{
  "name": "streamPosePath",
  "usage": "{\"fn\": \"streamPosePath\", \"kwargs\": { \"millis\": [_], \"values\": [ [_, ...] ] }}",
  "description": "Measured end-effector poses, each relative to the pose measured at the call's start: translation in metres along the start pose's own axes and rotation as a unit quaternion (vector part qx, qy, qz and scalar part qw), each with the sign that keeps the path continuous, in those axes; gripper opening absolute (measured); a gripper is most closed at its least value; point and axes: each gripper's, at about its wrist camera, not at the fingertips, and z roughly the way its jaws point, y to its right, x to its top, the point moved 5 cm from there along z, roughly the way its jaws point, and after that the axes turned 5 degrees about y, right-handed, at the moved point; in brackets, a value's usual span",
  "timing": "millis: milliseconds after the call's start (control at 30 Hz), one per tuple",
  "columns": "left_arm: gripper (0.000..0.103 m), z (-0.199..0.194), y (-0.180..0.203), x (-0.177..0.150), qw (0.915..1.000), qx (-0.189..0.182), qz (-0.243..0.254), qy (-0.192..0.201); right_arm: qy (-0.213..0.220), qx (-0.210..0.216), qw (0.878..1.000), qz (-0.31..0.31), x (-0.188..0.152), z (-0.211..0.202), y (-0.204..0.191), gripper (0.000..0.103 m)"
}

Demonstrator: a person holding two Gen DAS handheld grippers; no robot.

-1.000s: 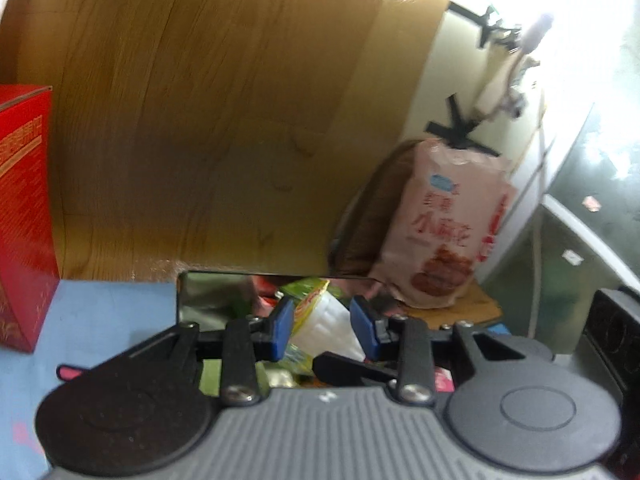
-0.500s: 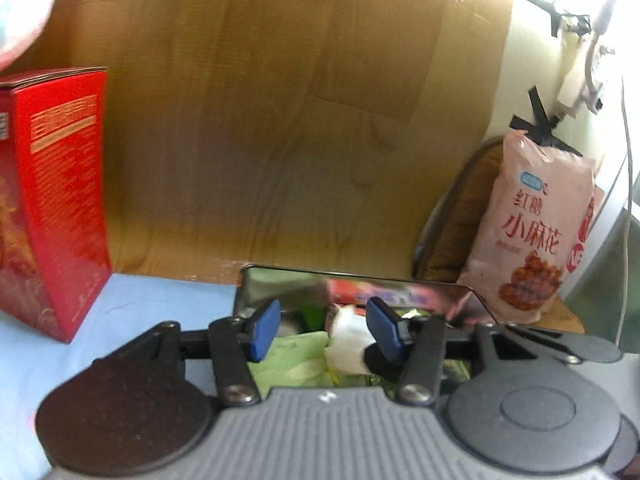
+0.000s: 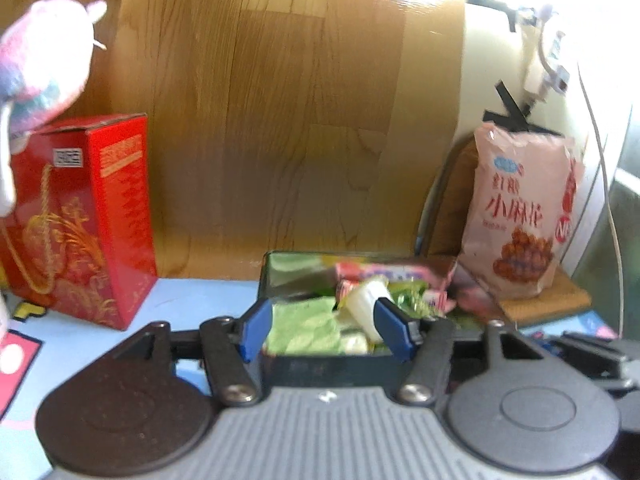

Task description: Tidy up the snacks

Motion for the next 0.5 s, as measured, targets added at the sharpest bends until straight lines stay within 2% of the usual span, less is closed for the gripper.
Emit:
{"fn": "streamPosePath", "kwargs": {
  "millis": [133,267,400,433,500],
  "values": [
    [0.059,-0.020,0.000,-0.019,0.9997,0.016,0.019,-0.008,0.004,0.000,1.000,0.020,-0.010,-0.023,-0.008,0.048],
    [0.062,-0.036,-0.004,-0.040,0.9992,0.030,0.017,-0.022,0.017,-0.001,1.000,0.020,-0.018,-0.042,-0.020,0.049],
    [0.064,-0.048,-0.004,-0.057,0.9985,0.041,0.013,-0.033,0.009,-0.009,0.999,0.029,-0.030,-0.055,-0.027,0.049],
    [0.065,-0.051,-0.004,-0.061,0.9984,0.043,0.013,-0.035,0.006,-0.013,1.000,0.028,-0.034,-0.058,-0.029,0.049],
    [0.076,-0.058,-0.003,-0.068,0.9981,0.048,0.014,-0.037,0.003,-0.017,1.000,0.025,-0.041,-0.064,-0.034,0.049]
  ]
}}
